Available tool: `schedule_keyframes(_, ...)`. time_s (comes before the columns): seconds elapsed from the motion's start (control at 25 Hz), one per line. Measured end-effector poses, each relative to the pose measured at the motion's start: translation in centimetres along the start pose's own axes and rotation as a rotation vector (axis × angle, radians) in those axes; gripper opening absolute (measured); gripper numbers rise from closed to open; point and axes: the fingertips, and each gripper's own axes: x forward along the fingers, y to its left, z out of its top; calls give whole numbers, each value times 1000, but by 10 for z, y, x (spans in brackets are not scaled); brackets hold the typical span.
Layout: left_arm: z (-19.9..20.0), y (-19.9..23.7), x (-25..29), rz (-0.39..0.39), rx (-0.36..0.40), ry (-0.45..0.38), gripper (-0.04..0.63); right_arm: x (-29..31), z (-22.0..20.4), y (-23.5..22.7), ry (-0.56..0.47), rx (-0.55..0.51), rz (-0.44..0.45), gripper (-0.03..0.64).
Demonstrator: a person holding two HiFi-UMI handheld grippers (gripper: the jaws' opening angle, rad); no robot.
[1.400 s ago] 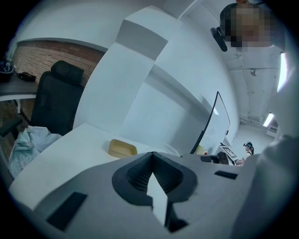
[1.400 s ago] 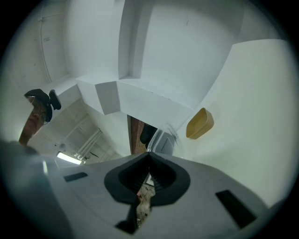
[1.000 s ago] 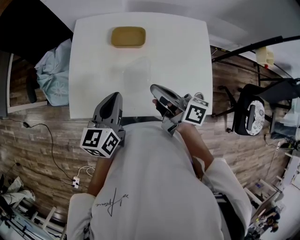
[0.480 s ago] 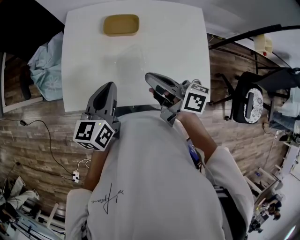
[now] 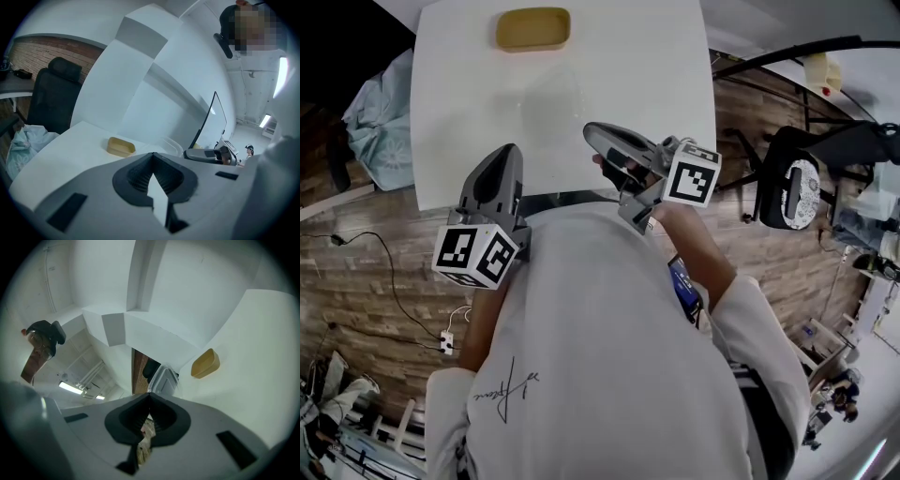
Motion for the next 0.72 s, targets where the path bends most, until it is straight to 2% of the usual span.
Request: schedule_keyframes(0.72,-2,8,4,4,-22,5,6,4,1,-2,25,12,-7,11)
